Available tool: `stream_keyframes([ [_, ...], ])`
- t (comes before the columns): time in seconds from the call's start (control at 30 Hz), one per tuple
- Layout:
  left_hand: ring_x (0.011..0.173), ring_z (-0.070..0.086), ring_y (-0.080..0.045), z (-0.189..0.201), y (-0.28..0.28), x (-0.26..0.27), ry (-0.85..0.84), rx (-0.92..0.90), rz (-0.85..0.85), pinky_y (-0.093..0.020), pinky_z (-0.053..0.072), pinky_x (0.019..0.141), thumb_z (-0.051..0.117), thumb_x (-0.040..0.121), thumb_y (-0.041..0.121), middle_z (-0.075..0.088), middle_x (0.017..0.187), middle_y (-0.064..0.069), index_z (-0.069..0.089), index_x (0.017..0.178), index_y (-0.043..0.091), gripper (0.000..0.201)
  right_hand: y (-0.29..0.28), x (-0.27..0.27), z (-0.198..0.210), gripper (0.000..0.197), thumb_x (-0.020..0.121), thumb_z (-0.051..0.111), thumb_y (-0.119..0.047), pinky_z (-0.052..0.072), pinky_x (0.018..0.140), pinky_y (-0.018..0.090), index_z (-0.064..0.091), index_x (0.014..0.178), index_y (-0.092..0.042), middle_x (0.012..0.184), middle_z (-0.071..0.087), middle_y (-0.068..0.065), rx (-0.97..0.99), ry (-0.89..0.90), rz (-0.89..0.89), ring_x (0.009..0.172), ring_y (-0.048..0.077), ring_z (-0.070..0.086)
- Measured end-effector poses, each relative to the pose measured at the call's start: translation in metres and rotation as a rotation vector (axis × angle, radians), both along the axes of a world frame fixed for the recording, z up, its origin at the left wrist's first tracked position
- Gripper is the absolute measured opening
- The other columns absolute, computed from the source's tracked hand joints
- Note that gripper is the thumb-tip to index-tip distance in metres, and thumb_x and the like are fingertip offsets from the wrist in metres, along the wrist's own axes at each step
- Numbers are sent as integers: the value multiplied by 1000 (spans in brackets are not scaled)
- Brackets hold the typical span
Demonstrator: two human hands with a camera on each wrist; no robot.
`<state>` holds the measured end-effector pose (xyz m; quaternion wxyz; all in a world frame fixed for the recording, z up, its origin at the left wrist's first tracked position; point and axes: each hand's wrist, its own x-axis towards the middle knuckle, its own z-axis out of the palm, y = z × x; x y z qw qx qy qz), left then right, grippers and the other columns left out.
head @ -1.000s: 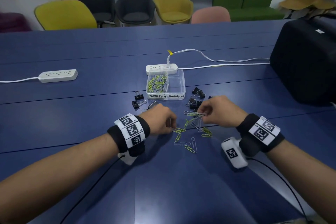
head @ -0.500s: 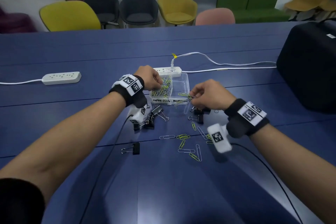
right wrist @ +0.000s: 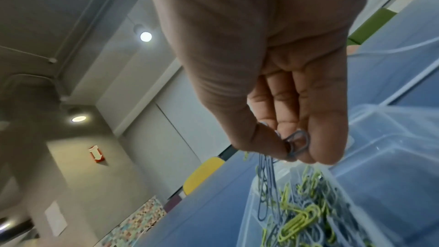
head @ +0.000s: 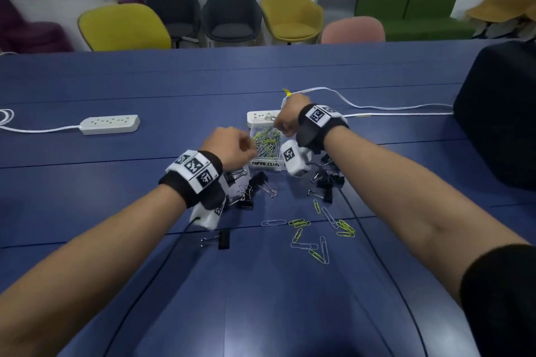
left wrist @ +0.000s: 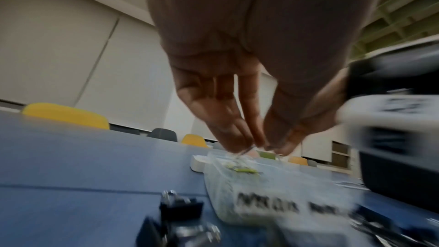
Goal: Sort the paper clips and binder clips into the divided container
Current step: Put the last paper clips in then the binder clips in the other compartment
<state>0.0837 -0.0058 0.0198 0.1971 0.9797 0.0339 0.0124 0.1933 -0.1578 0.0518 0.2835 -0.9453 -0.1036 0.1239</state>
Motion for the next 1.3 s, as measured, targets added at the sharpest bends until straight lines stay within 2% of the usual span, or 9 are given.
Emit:
stream_keyframes([
  [0.2,72,59,-5,-17,-22,-46,210,54,-255,-27,53,75,68,81,41,64,73,16,69,90,28,17,16,7,-23,18,79,72,-14,50,48,19,59,67,-14,72,63,4,-55,61,108,60,16,58],
  [0.37,81,60,-6,-24,-33,-56,210,107,-288,-25,48,73,64,83,42,63,81,17,68,98,31,18,-7,10,-29,21,84,61,-15,56,87,35,73,102,-13,107,72,7,207,-80,112,95,25,68],
  [0.47,79,59,-6,-26,-36,-59,212,90,-319,-26,52,78,66,82,38,69,92,14,68,102,31,22,-46,-29,-15,20,85,64,-5,59,70,32,71,104,-6,96,74,15,328,-47,97,75,19,67],
  [0.57,78,55,-4,-30,-44,-62,246,123,-389,-21,48,81,69,80,31,72,98,12,68,111,30,32,-90,-76,-17,16,82,72,-14,52,58,25,71,98,-17,80,75,7,126,41,357,60,13,62],
  [0.67,78,55,-4,-32,-56,-65,284,154,-435,-15,42,74,71,79,23,73,100,10,68,114,26,35,-129,-111,-33,22,73,77,-24,48,63,17,72,94,-27,75,73,-7,-220,30,434,62,3,60],
  [0.83,91,63,-13,-34,-81,-68,251,147,-465,-19,45,74,74,77,38,71,101,7,68,114,23,40,-159,-138,-52,27,63,80,-21,55,73,28,70,88,-25,68,57,-17,-500,56,319,77,13,62],
  [0.97,100,59,-21,-40,-97,-71,245,235,-490,-34,51,88,73,66,65,63,109,1,63,120,23,69,-153,-140,-64,29,66,77,-20,56,75,29,69,93,-28,78,59,-11,-485,-8,300,80,16,62],
  [1.2,90,59,-27,-43,-118,-79,174,327,-507,-33,47,71,70,57,76,59,99,-4,65,100,17,73,-136,-139,-63,25,68,80,-29,52,74,29,67,89,-31,81,56,-13,-401,-108,395,83,14,57],
  [1.3,90,59,-28,-44,-122,-80,153,328,-511,-34,47,71,71,61,72,59,100,-7,64,98,15,68,-137,-131,-59,52,66,81,-38,50,80,35,62,114,-36,103,52,-8,-439,-129,508,91,12,51],
])
